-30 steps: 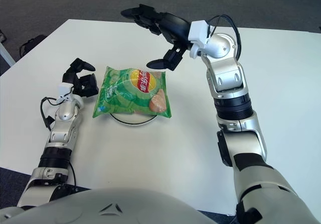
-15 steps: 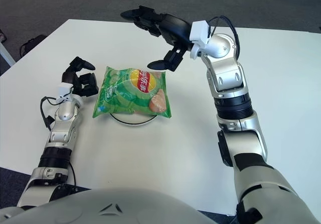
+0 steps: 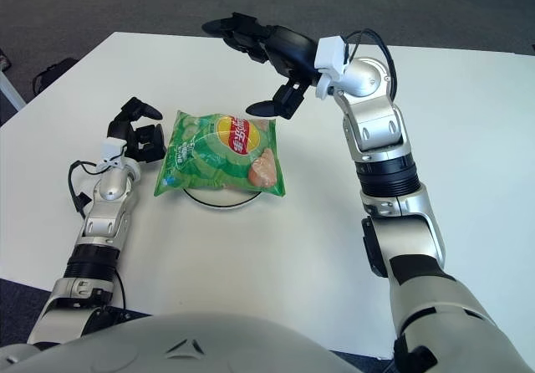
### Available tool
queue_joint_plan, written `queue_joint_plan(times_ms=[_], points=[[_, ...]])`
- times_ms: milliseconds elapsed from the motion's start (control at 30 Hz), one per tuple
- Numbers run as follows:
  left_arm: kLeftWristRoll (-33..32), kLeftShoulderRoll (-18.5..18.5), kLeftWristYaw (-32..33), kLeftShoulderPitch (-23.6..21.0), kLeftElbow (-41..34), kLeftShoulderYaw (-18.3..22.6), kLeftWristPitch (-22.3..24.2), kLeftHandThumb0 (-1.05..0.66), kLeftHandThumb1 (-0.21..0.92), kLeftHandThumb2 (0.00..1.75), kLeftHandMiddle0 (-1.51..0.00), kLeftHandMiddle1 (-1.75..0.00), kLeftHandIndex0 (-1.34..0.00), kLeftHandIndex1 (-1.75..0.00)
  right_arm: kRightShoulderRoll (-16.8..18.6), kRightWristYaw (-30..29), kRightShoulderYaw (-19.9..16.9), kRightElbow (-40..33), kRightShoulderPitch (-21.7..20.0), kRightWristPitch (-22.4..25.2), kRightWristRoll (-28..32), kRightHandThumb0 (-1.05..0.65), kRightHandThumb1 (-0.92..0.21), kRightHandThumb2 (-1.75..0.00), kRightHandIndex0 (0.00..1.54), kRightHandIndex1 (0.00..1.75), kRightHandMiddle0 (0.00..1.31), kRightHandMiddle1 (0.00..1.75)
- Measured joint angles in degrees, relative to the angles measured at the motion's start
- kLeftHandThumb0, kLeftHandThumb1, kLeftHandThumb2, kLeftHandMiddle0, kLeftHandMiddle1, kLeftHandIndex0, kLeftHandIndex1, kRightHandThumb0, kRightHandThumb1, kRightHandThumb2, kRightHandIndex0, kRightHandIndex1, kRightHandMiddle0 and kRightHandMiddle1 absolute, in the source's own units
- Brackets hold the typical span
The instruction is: Put the snack into the plate.
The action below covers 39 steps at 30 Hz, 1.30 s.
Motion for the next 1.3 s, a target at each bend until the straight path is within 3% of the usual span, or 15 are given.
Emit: queue_joint_plan(times_ms=[633,1300], points=[[-2.98,0.05,-2.24,-1.82,3.85,1.14,-3.44,-0.46,0.37,1.25,-1.32,-1.75,-0.56,-1.75,0.43,-0.10,0.73,2.70,-0.42,-1.71,-0.03,-0.60,-0.20,-1.04,0.00,0.00,0.00,0.34],[-0.60,0.34,-1.37,-1.49,2.85,0.97,-2.91,-0.47,0.34,1.29,-1.30,-1.75,-0.59,-1.75,0.89,-0.59,1.08,2.63,-0.43,-1.90,-0.05,-0.60,-0.20,-1.04,0.00,0.00,0.00,0.34]])
